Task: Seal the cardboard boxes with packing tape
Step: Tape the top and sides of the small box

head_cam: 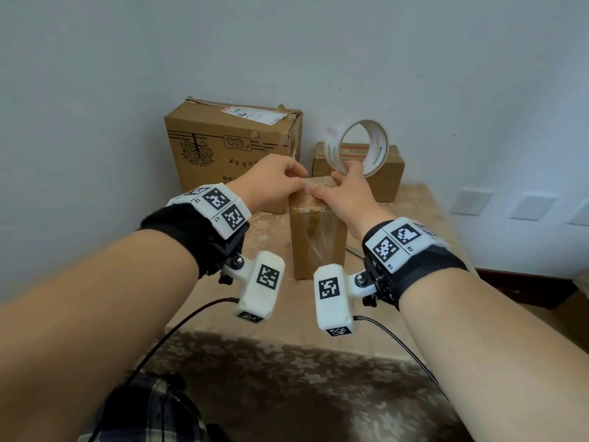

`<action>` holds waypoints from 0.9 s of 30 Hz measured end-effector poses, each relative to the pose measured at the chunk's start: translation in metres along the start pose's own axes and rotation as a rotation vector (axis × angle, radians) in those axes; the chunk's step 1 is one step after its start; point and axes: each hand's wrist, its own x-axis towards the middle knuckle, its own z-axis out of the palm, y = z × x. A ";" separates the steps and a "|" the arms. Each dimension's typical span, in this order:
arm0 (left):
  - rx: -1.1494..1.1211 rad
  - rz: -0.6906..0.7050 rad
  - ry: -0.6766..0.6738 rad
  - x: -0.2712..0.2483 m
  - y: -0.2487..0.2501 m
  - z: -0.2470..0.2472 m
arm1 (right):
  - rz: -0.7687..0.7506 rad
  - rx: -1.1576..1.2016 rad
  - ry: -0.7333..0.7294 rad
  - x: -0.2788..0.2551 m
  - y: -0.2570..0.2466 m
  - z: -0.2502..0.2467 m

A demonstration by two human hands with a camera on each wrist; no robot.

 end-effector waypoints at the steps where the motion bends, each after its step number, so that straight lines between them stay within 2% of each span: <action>1: -0.020 -0.001 0.003 -0.001 0.002 0.001 | -0.009 -0.022 0.012 0.000 0.000 0.000; 6: -0.217 -0.064 0.066 -0.002 -0.005 0.010 | -0.032 -0.128 0.091 0.000 0.000 0.006; 9: -0.244 -0.083 0.134 -0.010 -0.011 0.010 | 0.018 -0.158 0.101 -0.003 -0.003 0.010; 11: -0.238 -0.120 0.015 -0.018 -0.016 0.010 | 0.078 -0.088 0.093 -0.006 -0.004 0.011; 14: -0.294 -0.138 -0.315 -0.031 -0.023 0.016 | 0.185 0.026 0.083 -0.008 -0.001 0.005; 16: -0.351 -0.122 -0.406 -0.037 -0.027 0.026 | 0.269 0.090 0.095 -0.011 0.001 -0.003; 17: -0.388 -0.108 -0.366 -0.039 -0.027 0.032 | 0.307 0.135 0.093 -0.013 0.002 -0.009; 19: -0.465 -0.068 -0.163 -0.040 -0.019 0.039 | 0.361 0.293 0.060 -0.015 0.000 -0.019; 21: -0.463 -0.008 0.012 -0.032 -0.007 0.035 | 0.344 0.405 0.012 -0.015 -0.004 -0.029; 22: -0.421 0.017 0.056 -0.026 -0.002 0.030 | 0.335 0.425 0.000 -0.013 -0.006 -0.033; 25: -0.143 0.051 0.085 -0.011 0.010 0.018 | 0.359 0.405 -0.024 -0.013 -0.013 -0.040; 27: 0.044 0.059 0.050 -0.009 0.008 0.021 | 0.410 0.343 -0.061 -0.017 -0.010 -0.040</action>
